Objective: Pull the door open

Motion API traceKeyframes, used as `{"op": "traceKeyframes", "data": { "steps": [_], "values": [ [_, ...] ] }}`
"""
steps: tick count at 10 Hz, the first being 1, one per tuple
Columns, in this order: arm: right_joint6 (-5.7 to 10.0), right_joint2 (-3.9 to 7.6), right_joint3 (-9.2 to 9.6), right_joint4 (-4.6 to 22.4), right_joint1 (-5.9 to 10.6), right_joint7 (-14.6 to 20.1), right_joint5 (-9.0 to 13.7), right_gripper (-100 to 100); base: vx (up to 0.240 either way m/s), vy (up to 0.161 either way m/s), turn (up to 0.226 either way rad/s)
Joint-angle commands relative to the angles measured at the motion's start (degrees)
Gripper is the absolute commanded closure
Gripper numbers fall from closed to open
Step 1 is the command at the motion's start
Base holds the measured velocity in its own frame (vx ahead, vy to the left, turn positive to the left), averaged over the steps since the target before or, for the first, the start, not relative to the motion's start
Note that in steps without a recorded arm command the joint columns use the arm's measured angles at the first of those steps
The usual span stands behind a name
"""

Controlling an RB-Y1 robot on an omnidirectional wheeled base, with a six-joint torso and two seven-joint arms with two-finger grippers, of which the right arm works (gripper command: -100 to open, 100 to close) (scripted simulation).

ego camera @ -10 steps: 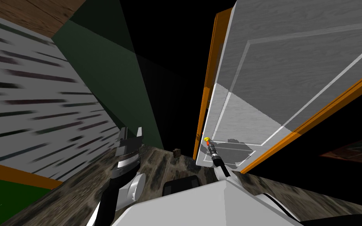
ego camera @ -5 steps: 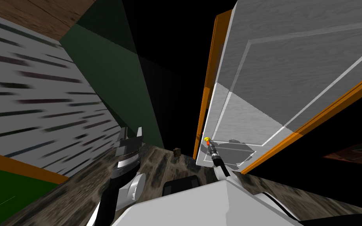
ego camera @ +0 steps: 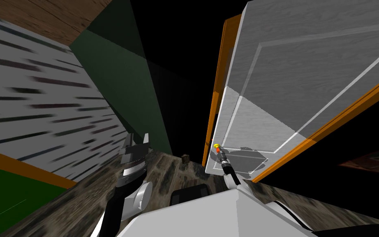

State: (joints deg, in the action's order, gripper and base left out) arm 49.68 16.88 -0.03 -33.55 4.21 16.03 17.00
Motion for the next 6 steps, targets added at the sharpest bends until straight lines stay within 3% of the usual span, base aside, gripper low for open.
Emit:
{"op": "traceKeyframes", "data": {
  "steps": [1,6],
  "values": [
    [0.08,-0.03,0.27,0.0,0.13,2.9,0.4,100,-0.028,-0.008,0.038],
    [0.14,0.14,0.88,0.3,0.35,9.9,1.4,100,-0.031,-0.008,0.027]
  ]
}}
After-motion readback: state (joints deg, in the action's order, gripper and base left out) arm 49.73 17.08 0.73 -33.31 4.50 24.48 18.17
